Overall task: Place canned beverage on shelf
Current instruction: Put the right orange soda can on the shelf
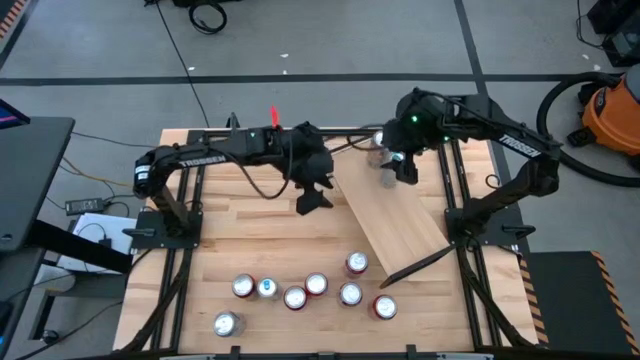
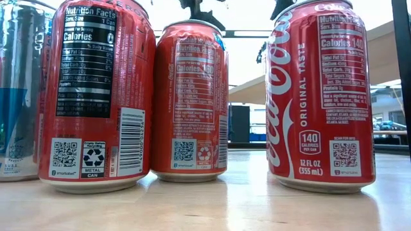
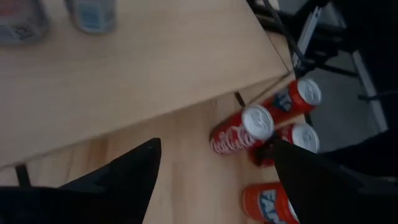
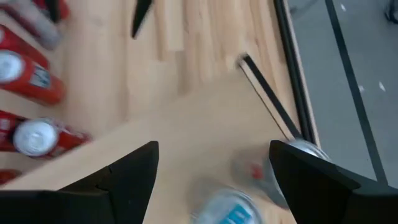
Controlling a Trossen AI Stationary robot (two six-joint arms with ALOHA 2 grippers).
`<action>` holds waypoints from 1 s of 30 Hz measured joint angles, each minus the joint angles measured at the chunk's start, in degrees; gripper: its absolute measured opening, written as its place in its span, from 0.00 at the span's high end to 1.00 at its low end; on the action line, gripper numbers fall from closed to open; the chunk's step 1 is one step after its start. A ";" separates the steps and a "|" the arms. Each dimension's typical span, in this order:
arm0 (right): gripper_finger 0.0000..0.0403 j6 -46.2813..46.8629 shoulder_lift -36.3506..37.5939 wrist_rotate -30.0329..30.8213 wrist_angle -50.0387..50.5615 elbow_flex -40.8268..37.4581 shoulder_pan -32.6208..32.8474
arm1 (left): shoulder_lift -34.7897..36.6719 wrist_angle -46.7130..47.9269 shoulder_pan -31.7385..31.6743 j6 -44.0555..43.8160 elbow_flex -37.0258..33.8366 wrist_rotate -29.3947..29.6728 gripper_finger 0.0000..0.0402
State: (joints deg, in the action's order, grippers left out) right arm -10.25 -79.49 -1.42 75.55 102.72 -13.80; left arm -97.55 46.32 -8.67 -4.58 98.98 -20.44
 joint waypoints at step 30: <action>0.22 27.27 -0.64 3.24 -12.98 -8.48 32.12 | 1.87 0.20 17.29 -27.42 0.07 17.72 0.29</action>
State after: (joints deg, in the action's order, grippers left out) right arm 17.02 -80.13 1.82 62.57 94.24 18.32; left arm -95.68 46.52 8.62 -32.00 99.04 -2.72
